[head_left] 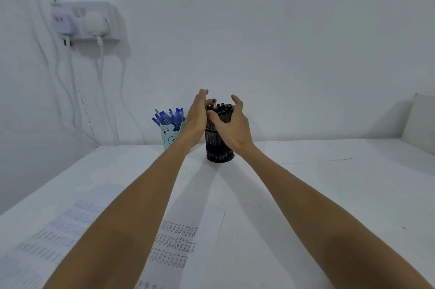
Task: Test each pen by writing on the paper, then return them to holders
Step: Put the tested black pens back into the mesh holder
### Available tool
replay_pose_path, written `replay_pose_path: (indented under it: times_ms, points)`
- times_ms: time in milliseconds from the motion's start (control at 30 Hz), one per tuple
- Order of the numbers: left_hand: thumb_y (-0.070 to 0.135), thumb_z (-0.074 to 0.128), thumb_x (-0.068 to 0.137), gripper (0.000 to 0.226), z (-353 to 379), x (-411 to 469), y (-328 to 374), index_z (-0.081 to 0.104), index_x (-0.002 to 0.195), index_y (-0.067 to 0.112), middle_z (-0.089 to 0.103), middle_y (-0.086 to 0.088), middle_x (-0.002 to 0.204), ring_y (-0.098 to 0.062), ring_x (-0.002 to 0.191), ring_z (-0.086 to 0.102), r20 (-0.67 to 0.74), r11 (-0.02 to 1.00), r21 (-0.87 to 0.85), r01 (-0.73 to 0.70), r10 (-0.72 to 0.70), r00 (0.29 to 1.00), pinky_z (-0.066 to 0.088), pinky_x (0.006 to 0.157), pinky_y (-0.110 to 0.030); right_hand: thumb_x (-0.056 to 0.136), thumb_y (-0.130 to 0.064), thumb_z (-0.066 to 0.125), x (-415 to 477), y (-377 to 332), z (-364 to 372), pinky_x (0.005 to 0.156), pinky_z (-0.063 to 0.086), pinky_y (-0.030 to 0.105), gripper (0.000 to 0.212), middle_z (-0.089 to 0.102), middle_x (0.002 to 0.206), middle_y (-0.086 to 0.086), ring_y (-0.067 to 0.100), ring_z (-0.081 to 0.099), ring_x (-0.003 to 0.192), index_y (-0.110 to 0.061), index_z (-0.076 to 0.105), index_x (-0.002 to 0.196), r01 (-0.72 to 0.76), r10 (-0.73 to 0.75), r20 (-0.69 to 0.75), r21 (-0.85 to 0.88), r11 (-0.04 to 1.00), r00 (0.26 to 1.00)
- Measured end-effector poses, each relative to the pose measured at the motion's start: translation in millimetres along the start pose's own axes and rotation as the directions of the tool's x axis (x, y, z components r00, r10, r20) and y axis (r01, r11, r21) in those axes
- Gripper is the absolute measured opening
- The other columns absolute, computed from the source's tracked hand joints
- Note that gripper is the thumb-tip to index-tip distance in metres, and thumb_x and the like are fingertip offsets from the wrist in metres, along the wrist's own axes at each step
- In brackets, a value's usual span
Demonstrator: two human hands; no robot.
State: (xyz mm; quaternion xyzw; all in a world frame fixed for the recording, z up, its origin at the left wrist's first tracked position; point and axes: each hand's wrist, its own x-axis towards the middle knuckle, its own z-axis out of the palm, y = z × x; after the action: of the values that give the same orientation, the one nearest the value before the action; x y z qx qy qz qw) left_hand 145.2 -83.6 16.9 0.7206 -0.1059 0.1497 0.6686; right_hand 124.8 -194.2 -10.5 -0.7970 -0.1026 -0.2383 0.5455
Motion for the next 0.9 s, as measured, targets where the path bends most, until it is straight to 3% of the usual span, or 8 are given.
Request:
replay_pose_path:
  times_ms: [100,167,233,300,433,533,667,900]
  points:
    - [0.075,0.026,0.095,0.062,-4,-9,-1,0.056,0.132,0.035,0.063,0.008,0.13,-0.018,0.126,0.059,-0.037,0.994,0.094,0.052,-0.048,0.998,0.042,0.112,-0.042,0.085,-0.064,0.062,-8,-1,1,0.117,0.037,0.039,0.094,0.044,0.156,0.003,0.021,0.043,0.142,-0.021,0.022,0.157,0.02,-0.022,-0.049,-0.05,0.999,0.999]
    - [0.078,0.025,0.092,0.078,-7,-19,-2,0.047,0.149,0.028,0.055,0.003,0.147,-0.016,0.136,0.049,-0.009,0.977,0.203,0.06,-0.059,0.998,0.029,0.121,-0.039,0.091,-0.055,0.062,-12,-3,-1,0.114,0.032,0.034,0.086,0.035,0.161,0.002,0.02,0.037,0.146,-0.017,0.024,0.158,0.029,-0.037,-0.098,-0.086,0.996,0.995]
    - [0.06,0.025,0.107,0.063,-11,-31,1,0.036,0.157,0.023,0.046,0.001,0.155,-0.016,0.141,0.043,-0.02,0.962,0.272,0.024,-0.019,1.0,0.028,0.116,-0.032,0.093,-0.052,0.06,-17,-7,-4,0.112,0.034,0.034,0.081,0.034,0.161,0.003,0.022,0.036,0.146,-0.014,0.027,0.156,0.026,-0.044,-0.155,-0.113,0.993,0.987]
    - [0.05,0.026,0.111,0.053,-18,-45,4,0.04,0.153,0.019,0.05,0.0,0.146,-0.02,0.14,0.047,-0.03,0.951,0.309,-0.004,0.014,0.999,0.032,0.111,-0.033,0.094,-0.053,0.058,-28,-14,-8,0.109,0.039,0.037,0.075,0.036,0.158,0.001,0.022,0.037,0.143,-0.013,0.032,0.152,0.04,-0.071,-0.213,-0.145,0.989,0.974]
    - [0.044,0.031,0.111,0.034,-45,-70,8,0.053,0.117,0.018,0.054,0.001,0.117,-0.026,0.119,0.058,-0.034,0.923,0.383,-0.014,0.029,0.999,0.039,0.099,-0.036,0.094,-0.039,0.059,-56,-31,-13,0.099,0.049,0.043,0.059,0.042,0.148,0.003,0.024,0.042,0.133,-0.01,0.042,0.142,0.137,-0.205,-0.256,-0.261,0.956,0.945]
    - [0.042,0.034,0.111,0.031,-67,-97,12,0.054,0.109,0.019,0.056,-0.003,0.111,-0.023,0.105,0.055,-0.002,0.881,0.472,-0.021,0.024,1.0,0.04,0.089,-0.037,0.093,-0.029,0.059,-81,-47,-14,0.091,0.048,0.04,0.054,0.045,0.144,0.007,0.028,0.045,0.128,-0.008,0.044,0.14,0.163,-0.225,-0.17,-0.314,0.935,0.96]
    - [0.041,0.036,0.111,0.039,-92,-141,16,0.059,0.127,0.014,0.059,-0.006,0.129,-0.024,0.115,0.055,0.158,0.723,0.689,-0.051,-0.081,0.984,0.039,0.091,-0.035,0.094,-0.034,0.057,-124,-67,-15,0.082,0.045,0.036,0.041,0.053,0.131,0.01,0.032,0.049,0.12,-0.009,0.055,0.127,0.147,-0.131,0.065,-0.45,0.881,0.989]
    - [0.038,0.04,0.111,0.039,-130,-196,14,0.057,0.143,0.022,0.051,-0.001,0.155,-0.022,0.138,0.047,0.297,0.486,0.859,-0.16,-0.219,0.929,0.033,0.116,-0.038,0.1,-0.047,0.051,-207,-76,-13,0.093,0.049,0.038,0.043,0.064,0.123,0.008,0.026,0.058,0.117,-0.016,0.063,0.128,0.404,-0.08,0.517,-0.552,0.73,0.852]
